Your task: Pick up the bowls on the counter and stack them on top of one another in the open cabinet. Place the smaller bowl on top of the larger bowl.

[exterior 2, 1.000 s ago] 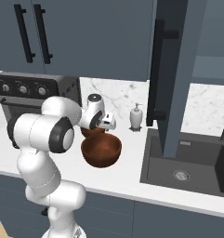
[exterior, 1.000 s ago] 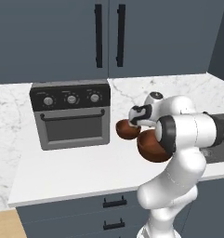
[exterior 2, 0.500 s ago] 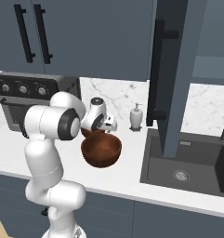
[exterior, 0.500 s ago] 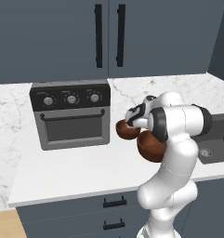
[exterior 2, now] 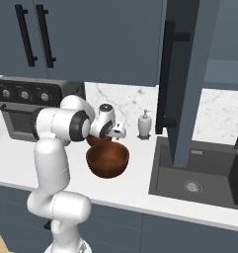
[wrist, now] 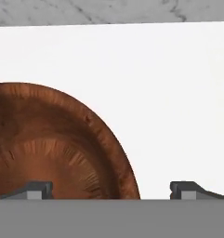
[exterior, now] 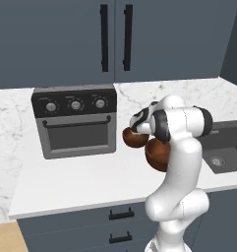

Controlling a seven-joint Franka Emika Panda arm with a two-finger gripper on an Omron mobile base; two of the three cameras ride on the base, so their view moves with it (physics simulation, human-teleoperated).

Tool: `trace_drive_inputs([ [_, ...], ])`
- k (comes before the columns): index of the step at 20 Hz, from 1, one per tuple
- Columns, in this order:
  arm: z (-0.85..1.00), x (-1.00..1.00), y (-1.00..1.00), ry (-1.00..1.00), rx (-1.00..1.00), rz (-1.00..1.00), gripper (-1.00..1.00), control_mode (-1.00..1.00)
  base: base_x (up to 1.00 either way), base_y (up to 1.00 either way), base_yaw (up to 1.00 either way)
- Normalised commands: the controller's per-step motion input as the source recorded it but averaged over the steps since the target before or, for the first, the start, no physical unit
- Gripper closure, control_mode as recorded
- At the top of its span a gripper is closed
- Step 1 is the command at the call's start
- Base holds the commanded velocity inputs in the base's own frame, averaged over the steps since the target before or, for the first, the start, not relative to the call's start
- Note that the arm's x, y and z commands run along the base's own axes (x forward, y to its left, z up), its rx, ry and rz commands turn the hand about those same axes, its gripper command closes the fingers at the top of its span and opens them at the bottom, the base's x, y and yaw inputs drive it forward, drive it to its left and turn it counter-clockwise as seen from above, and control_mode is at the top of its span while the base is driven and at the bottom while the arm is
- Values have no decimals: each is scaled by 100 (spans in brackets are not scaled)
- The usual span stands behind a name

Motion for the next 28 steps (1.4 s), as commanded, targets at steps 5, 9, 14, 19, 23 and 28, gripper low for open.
trace_drive_inputs([
  [5, -34, 7, 0, 0, 0, 0, 100, -100, 0, 0, 0],
  [9, -4, 3, 0, -2, 0, 0, 100, -100, 0, 0, 0],
  [14, 0, 0, 0, -1, 0, 0, 100, -100, 0, 0, 0],
  [19, 14, -32, 0, -10, 0, 0, 100, -100, 0, 0, 0],
  [23, 45, -40, 0, -20, 0, 0, 100, -100, 0, 0, 0],
  [28, 73, -25, 0, -19, 0, -2, 100, -100, 0, 0, 0],
])
